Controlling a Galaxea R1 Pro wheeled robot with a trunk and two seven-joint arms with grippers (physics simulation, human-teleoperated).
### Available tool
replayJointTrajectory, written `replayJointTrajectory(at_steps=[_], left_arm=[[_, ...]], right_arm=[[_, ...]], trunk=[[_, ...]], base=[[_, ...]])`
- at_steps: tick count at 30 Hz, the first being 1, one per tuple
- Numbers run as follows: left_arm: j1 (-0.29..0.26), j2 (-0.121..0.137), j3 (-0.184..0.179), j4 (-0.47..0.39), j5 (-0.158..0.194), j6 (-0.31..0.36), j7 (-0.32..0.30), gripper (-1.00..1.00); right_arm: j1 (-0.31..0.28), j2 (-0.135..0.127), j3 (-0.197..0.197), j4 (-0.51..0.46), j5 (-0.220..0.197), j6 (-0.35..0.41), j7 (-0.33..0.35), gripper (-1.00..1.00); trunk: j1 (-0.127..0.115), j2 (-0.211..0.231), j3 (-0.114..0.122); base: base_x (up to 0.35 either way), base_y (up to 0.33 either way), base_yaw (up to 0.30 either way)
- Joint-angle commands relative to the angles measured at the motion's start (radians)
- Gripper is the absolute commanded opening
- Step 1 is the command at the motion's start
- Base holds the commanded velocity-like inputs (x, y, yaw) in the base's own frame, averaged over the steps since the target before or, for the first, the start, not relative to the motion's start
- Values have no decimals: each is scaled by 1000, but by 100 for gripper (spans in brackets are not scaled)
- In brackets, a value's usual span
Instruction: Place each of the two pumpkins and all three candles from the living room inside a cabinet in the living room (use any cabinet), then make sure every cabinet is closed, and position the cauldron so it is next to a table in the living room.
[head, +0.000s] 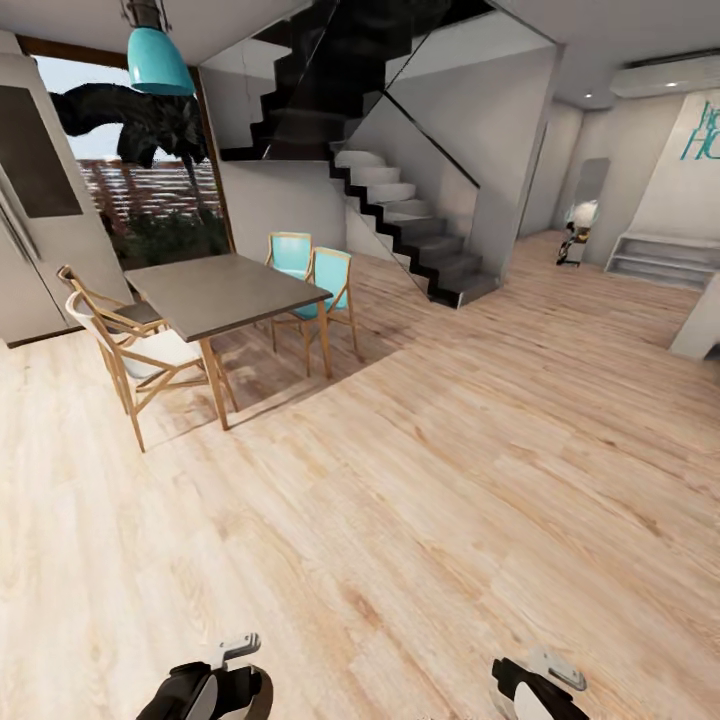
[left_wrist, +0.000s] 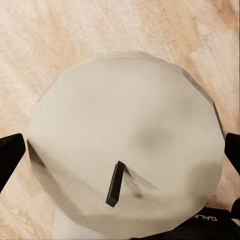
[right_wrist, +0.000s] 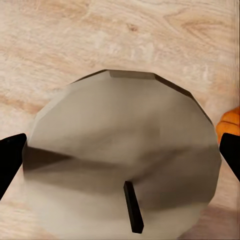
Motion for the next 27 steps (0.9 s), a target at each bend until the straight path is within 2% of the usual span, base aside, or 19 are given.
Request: replayJointTrajectory(at_steps=[1,27], left_arm=[[0,0,0,0,0,0,0,-100],[0,1,5,0,2,1,4,-100]], right_arm=[[0,1,0,0,1,0,1,-100],[0,-2,0,0,1,0,1,-100]], trunk=[[-4,7,3],[-104,189,85]], base=[[0,0,-285],[0,0,-285]])
